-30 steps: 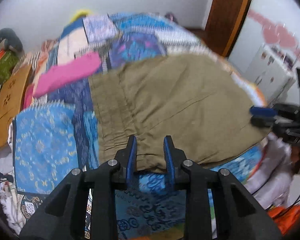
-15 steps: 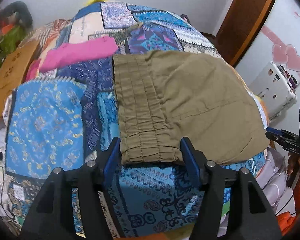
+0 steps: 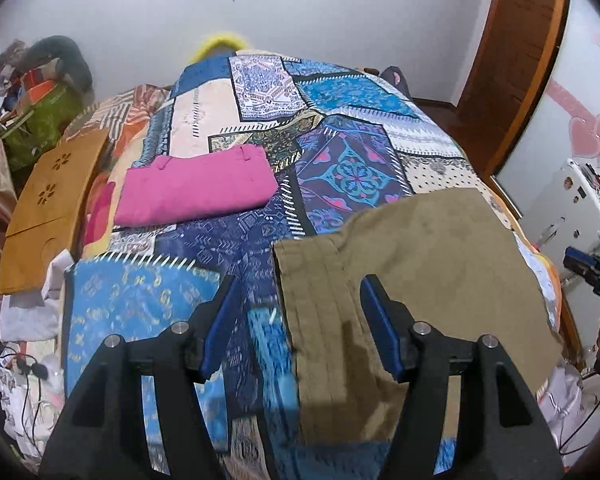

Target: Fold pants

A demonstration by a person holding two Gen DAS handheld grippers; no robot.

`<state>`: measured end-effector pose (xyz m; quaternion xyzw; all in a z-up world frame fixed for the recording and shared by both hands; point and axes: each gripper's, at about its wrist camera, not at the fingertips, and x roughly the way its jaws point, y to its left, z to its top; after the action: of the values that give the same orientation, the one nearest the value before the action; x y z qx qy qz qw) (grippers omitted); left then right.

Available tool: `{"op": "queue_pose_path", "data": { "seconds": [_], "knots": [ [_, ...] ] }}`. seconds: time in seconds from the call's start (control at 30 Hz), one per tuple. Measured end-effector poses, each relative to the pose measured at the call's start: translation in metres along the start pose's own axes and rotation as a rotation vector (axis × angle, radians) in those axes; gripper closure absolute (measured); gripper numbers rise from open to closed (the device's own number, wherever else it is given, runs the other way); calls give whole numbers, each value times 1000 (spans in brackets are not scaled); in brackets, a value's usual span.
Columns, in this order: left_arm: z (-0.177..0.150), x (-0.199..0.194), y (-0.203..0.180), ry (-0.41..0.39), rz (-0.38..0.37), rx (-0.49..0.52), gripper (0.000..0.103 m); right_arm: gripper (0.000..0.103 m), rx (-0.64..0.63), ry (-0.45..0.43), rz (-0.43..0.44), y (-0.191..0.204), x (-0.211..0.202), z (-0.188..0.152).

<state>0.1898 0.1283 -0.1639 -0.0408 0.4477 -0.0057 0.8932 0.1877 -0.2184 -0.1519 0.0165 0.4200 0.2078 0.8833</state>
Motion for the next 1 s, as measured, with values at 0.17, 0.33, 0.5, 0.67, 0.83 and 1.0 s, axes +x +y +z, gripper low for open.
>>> {"op": "queue_pose_path", "data": {
  "seconds": [0.17, 0.33, 0.5, 0.67, 0.83, 1.0],
  "knots": [
    [17, 43, 6, 52, -9, -1, 42, 56, -25, -7, -17, -7, 29, 30],
    [18, 81, 11, 122, -37, -20, 42, 55, -33, 22, -39, -18, 69, 52],
    [13, 102, 10, 145, -95, -16, 41, 55, -39, 66, -34, -31, 114, 62],
    [13, 111, 17, 143, -152, -58, 47, 55, -92, 143, -43, -36, 162, 70],
    [10, 106, 10, 115, -112, -33, 49, 69, -52, 164, 20, -44, 178, 74],
    [9, 104, 6, 93, -69, -10, 49, 92, -134, 160, -10, -33, 179, 71]
  ]
}}
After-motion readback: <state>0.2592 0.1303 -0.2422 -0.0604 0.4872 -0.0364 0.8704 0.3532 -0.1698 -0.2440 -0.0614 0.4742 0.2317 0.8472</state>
